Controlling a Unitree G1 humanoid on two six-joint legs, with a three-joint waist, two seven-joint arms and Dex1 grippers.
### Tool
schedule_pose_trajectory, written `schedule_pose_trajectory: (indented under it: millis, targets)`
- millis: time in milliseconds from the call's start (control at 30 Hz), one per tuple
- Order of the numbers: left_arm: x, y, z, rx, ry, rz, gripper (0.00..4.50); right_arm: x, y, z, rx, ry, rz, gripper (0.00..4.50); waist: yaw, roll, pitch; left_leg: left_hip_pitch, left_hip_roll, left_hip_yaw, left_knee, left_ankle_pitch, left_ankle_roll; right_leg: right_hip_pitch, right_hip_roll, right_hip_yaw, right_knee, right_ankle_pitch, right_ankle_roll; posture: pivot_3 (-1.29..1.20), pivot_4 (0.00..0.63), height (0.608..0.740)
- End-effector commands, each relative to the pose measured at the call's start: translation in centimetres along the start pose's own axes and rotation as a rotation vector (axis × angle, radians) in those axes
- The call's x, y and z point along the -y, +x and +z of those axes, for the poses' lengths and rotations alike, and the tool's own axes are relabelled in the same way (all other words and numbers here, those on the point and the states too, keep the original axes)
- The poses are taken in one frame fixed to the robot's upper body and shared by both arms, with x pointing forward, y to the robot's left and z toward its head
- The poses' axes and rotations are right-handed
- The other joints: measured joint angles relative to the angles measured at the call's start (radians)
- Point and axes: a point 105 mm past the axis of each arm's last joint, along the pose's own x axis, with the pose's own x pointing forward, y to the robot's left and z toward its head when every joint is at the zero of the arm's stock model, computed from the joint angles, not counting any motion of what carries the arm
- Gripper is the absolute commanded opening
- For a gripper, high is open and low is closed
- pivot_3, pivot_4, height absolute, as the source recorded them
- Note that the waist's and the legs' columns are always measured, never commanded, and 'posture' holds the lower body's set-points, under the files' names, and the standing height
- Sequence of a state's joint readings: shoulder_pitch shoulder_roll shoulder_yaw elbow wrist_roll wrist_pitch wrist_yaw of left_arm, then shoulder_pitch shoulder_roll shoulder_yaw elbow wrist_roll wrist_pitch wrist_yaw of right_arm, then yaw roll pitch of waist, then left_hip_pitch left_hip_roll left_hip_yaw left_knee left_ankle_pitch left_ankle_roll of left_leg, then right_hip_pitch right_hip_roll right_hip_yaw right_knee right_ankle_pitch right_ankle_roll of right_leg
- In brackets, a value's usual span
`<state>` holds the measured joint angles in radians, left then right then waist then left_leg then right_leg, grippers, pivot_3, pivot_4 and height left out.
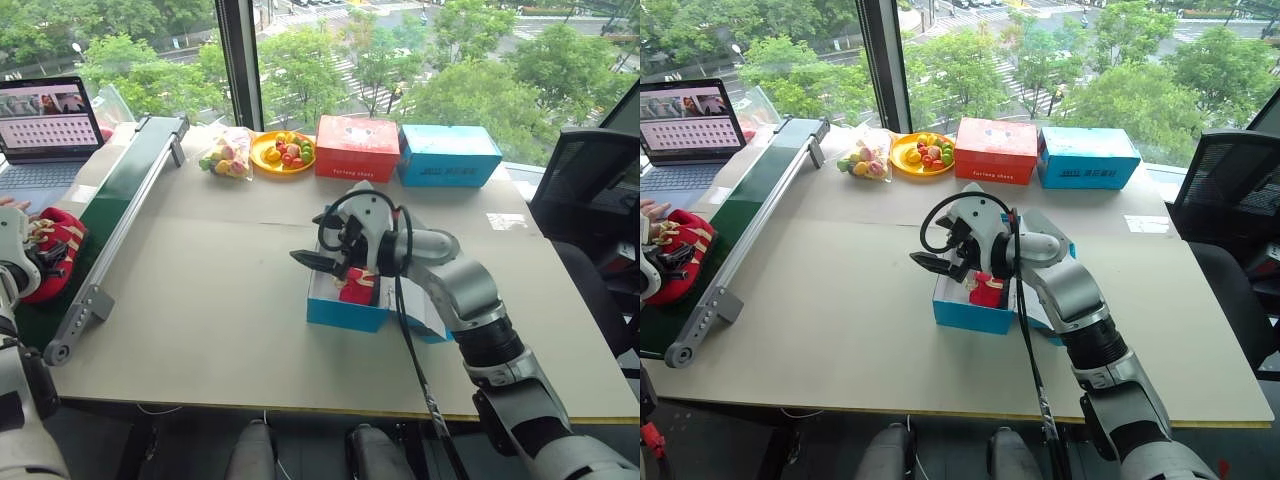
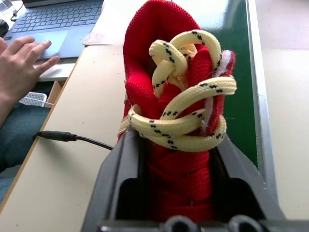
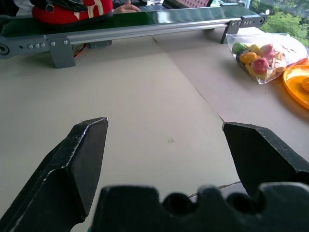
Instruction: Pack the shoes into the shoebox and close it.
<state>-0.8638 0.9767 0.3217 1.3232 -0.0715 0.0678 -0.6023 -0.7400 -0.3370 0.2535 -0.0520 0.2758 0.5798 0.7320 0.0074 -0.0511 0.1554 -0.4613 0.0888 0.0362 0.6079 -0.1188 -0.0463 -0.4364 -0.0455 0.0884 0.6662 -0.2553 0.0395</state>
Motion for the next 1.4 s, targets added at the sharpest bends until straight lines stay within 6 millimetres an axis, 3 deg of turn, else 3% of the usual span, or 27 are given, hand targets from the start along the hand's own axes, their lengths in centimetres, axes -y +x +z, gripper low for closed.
schedule_pose_trajectory:
  millis: [33,100,167,267,333,400,500,600,733,967,1100,1267,1400]
  targets:
    - [2.5,0.9,5.3,0.197,-0.063,-0.077,0.83,0.5,-0.6,2.0,0.041,-0.045,-0.019,4.50,0.012,0.000,0.000,0.000,0.000,0.000,0.000,0.000,0.000,0.000,0.000,0.000,0.000,0.000,0.000,0.00,0.150,0.740]
    - [5.0,1.1,8.8,0.303,-0.106,-0.173,0.83,0.9,-0.8,2.3,0.066,0.000,-0.030,4.50,0.019,-0.003,0.000,-0.001,0.001,0.000,0.001,0.001,-0.002,0.001,0.000,-0.002,0.000,0.000,0.000,0.00,0.150,0.740]
    - [9.3,0.5,12.9,0.428,-0.142,-0.336,0.83,1.6,-1.1,3.1,0.125,0.110,-0.054,4.50,0.021,-0.006,0.000,-0.004,0.001,-0.002,0.002,0.001,-0.002,0.000,0.000,-0.004,-0.001,0.000,0.000,0.00,0.150,0.740]
    - [13.5,-1.4,15.7,0.521,-0.180,-0.477,0.83,2.4,-1.4,4.1,0.200,0.260,-0.067,4.50,0.014,-0.006,0.000,-0.011,0.001,-0.005,0.004,0.002,-0.003,-0.002,0.000,-0.006,-0.002,0.001,0.000,0.00,0.150,0.740]
    - [18.1,-3.4,17.5,0.586,-0.250,-0.611,0.83,3.7,-1.7,4.9,0.272,0.428,-0.106,4.50,0.002,-0.006,0.000,-0.011,0.001,-0.006,0.004,0.002,-0.003,-0.002,0.000,-0.006,-0.002,0.001,0.001,0.00,0.150,0.740]
    - [22.6,-5.5,18.2,0.607,-0.298,-0.743,0.83,5.0,-2.0,5.0,0.315,0.597,-0.151,4.50,-0.001,-0.006,0.000,-0.011,0.001,-0.007,0.002,0.002,-0.003,-0.002,0.000,-0.006,-0.002,0.001,0.001,0.00,0.150,0.740]
    - [25.8,-7.0,18.3,0.598,-0.456,-0.816,0.83,5.3,-2.0,4.7,0.346,0.728,-0.154,4.50,-0.012,-0.005,0.000,-0.010,0.001,-0.008,0.002,0.002,-0.002,-0.001,0.000,-0.007,-0.001,0.001,0.001,0.00,0.150,0.740]
    - [29.9,-8.9,17.2,0.541,-0.495,-0.921,0.83,6.0,-2.4,4.5,0.399,0.847,-0.183,4.50,-0.025,-0.005,0.000,-0.009,0.001,-0.009,0.002,0.002,-0.002,0.000,0.000,-0.006,-0.002,0.001,0.001,0.00,0.150,0.740]
    - [31.4,-9.7,16.2,0.495,-0.519,-0.953,0.83,6.5,-3.1,4.6,0.436,0.895,-0.210,4.50,-0.030,-0.004,0.000,-0.008,0.000,-0.009,0.003,0.003,-0.001,0.000,0.000,-0.006,-0.001,0.001,0.001,0.00,0.150,0.740]
    - [32.2,-9.7,15.2,0.455,-0.484,-0.964,0.83,6.7,-4.3,6.2,0.514,0.899,-0.188,4.50,-0.029,-0.003,0.000,-0.005,-0.001,-0.010,0.003,0.003,-0.001,0.005,0.000,-0.006,-0.002,0.001,0.001,0.00,0.150,0.740]
    - [32.9,-9.9,15.1,0.452,-0.456,-0.978,0.83,6.3,-4.1,6.4,0.491,0.867,-0.182,4.50,-0.026,-0.003,0.001,-0.005,-0.001,-0.011,0.003,0.003,-0.001,0.005,0.000,-0.006,-0.002,0.001,0.001,0.00,0.150,0.740]
    - [35.4,-11.6,14.9,0.450,-0.389,-1.041,0.83,6.0,-3.1,6.6,0.467,0.846,-0.176,4.50,-0.026,-0.003,0.001,-0.005,-0.001,-0.011,0.003,0.003,-0.001,0.005,0.000,-0.006,-0.003,0.001,0.001,0.00,0.150,0.740]
    - [36.4,-12.7,15.3,0.465,-0.375,-1.077,0.83,6.1,-2.5,6.3,0.436,0.827,-0.191,4.50,-0.026,-0.003,0.001,-0.005,-0.001,-0.011,0.003,0.003,-0.001,0.005,0.000,-0.007,-0.003,0.001,0.001,0.00,0.150,0.740]
